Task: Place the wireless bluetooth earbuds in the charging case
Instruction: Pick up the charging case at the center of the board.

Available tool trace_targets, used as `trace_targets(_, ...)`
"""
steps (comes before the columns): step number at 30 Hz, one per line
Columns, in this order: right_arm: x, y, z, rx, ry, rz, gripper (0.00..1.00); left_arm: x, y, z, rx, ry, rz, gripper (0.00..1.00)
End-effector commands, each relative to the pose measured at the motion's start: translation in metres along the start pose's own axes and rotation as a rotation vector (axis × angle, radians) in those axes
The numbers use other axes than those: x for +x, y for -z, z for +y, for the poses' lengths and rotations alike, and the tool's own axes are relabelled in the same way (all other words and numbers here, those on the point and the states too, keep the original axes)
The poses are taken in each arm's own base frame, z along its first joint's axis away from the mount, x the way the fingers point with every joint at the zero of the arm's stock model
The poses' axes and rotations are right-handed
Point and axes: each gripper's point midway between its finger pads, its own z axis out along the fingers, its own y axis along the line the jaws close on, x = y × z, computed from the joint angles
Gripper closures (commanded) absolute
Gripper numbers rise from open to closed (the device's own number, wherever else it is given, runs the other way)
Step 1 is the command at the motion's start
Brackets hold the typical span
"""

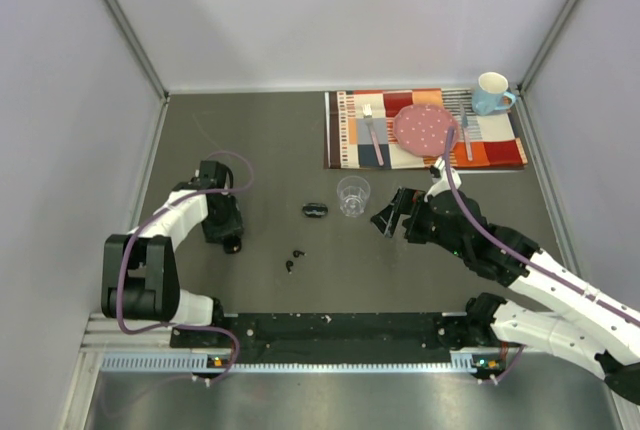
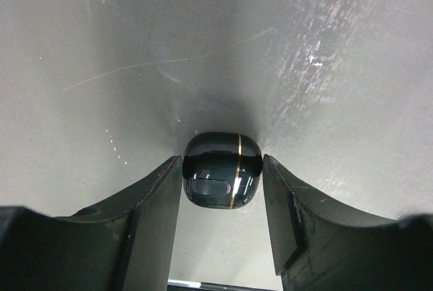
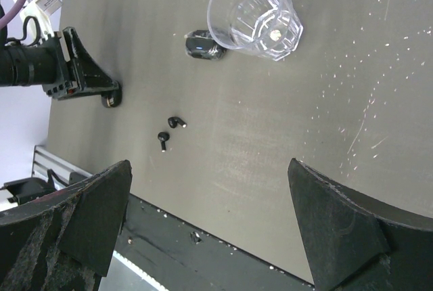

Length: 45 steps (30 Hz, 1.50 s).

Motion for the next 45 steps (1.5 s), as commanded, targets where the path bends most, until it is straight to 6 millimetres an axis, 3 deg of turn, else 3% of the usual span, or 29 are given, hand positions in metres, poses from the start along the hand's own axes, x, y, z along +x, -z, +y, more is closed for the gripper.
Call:
trace_targets(1, -0.007, 0.000, 0.004, -0.018, -0.003, -0.022, 0.01, -0.009, 0.005, -0.006, 0.026, -0.005, -0.013, 0.45)
trace_targets(7, -0.006, -0.001, 0.005, -0.018, -0.001, -0.016, 0.01, -0.007, 0.007, -0.019, 0.108, -0.036, -0.001, 0.36)
trace_targets(10, -0.007, -0.001, 0.005, -0.019, -0.003, -0.017, 0.01, -0.008, 0.006, -0.016, 0.088, -0.031, -0.007, 0.34)
trace_targets(23, -0.007, -0.005, 0.007, -0.014, 0.003, -0.005, 0.01, -0.011, 0.006, -0.011, -0.014, -0.044, -0.021, 0.36)
trace_targets(35, -0.006, -0.007, 0.006, -0.004, 0.006, 0.000, 0.01, 0.000, -0.006, -0.011, -0.026, -0.046, 0.043, 0.38)
trace_targets(39, -0.006, -0.007, 0.006, -0.003, 0.006, -0.001, 0.01, -0.001, -0.006, -0.012, -0.022, -0.045, 0.037, 0.47)
trace_targets(43, -0.006, -0.008, 0.006, -0.002, 0.006, 0.000, 0.01, -0.004, -0.004, -0.014, -0.013, -0.044, 0.016, 0.73)
trace_targets(45, -0.005, -0.008, 0.006, -0.001, 0.006, 0.003, 0.01, -0.005, -0.002, -0.018, 0.009, -0.049, 0.018, 0.97)
